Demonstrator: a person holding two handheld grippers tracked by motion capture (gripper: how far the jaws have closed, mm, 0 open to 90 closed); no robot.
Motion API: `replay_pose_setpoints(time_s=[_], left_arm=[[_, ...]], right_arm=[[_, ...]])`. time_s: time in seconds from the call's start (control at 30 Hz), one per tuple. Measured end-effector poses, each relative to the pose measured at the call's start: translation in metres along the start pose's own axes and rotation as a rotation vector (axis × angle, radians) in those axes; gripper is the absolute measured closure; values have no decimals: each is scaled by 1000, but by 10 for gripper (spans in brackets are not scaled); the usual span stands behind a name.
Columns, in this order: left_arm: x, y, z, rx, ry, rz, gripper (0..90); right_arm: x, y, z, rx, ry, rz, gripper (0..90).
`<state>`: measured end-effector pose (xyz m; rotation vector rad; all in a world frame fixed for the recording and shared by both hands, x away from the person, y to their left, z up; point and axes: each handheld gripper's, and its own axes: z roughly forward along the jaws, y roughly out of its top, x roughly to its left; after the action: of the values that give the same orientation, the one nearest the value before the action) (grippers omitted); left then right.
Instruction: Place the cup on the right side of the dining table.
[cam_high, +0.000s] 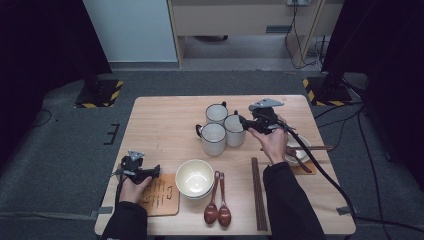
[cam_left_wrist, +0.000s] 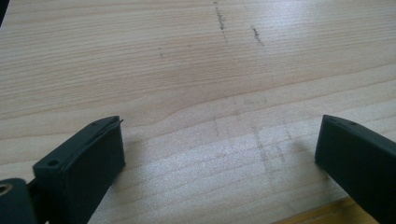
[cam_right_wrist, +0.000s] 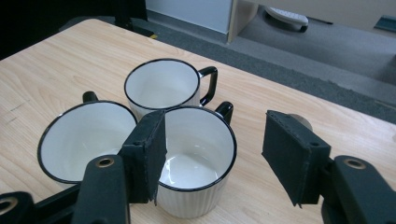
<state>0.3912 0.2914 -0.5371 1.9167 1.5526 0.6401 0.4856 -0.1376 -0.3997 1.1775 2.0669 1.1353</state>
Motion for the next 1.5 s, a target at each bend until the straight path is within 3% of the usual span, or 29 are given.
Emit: replay_pose_setpoints(time_s=[0.7, 1.27, 1.5], left_arm=[[0, 0, 0, 0, 0, 0, 4], [0, 0, 0, 0, -1, 1, 3], [0, 0, 0, 0, -1, 1, 2]], right_arm=[[-10, -18, 35, 92, -17, 41, 405], [-13, -27, 60, 128, -20, 45, 429], [-16, -29, 67, 138, -41, 77, 455]])
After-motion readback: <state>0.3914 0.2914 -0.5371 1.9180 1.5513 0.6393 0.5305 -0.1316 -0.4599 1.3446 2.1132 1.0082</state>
